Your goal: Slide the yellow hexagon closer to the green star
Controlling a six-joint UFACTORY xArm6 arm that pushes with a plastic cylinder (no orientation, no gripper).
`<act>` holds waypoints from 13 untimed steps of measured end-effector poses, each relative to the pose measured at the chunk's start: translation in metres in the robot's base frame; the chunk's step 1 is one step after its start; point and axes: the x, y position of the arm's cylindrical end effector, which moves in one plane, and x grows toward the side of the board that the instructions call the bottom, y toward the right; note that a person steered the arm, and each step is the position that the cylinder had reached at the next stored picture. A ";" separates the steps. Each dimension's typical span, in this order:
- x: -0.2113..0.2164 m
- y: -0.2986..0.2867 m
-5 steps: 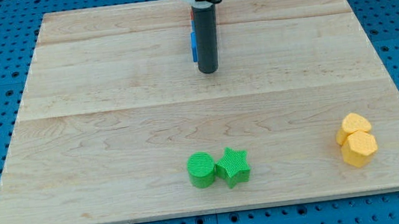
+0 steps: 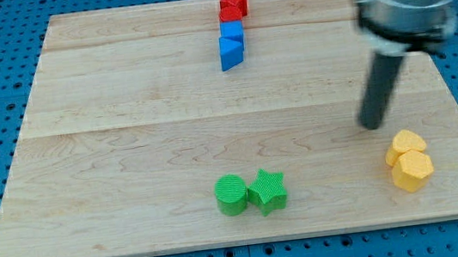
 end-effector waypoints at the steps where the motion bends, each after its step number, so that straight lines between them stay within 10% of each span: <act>1: -0.009 0.070; 3: 0.065 0.102; 6: 0.068 -0.052; 8: 0.099 0.005; 11: 0.124 -0.086; 13: 0.102 -0.003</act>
